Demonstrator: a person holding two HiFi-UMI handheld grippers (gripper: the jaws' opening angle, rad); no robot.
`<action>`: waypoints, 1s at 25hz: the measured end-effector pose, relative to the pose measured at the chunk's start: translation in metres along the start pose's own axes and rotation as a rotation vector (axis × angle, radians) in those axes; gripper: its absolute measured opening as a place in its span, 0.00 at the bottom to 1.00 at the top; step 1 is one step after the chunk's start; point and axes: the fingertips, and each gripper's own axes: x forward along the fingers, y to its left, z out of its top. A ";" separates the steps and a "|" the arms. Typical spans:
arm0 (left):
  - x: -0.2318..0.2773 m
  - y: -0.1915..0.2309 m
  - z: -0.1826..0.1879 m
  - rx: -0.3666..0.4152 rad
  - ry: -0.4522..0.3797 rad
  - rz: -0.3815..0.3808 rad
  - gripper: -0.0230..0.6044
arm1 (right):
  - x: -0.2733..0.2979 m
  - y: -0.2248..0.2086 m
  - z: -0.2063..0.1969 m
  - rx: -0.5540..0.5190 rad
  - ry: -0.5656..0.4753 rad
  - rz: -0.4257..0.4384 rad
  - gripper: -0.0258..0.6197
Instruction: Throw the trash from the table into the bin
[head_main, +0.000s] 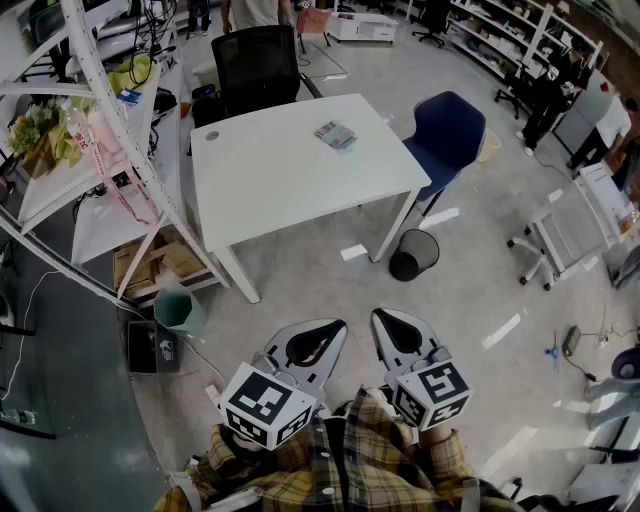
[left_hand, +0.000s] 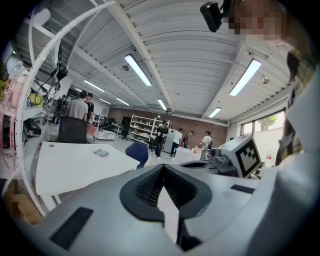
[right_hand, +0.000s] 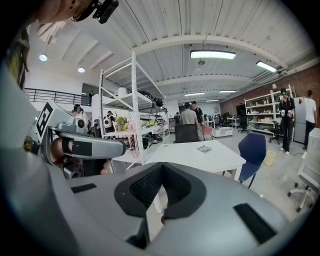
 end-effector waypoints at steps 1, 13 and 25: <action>-0.001 0.001 0.001 0.002 -0.003 0.004 0.05 | 0.000 0.000 -0.001 -0.007 -0.006 0.004 0.04; -0.013 0.020 0.001 -0.012 -0.019 0.035 0.05 | -0.003 0.001 0.008 -0.009 -0.043 -0.026 0.04; 0.029 0.057 0.000 -0.054 0.025 0.052 0.05 | 0.038 -0.039 0.001 0.027 0.014 -0.013 0.04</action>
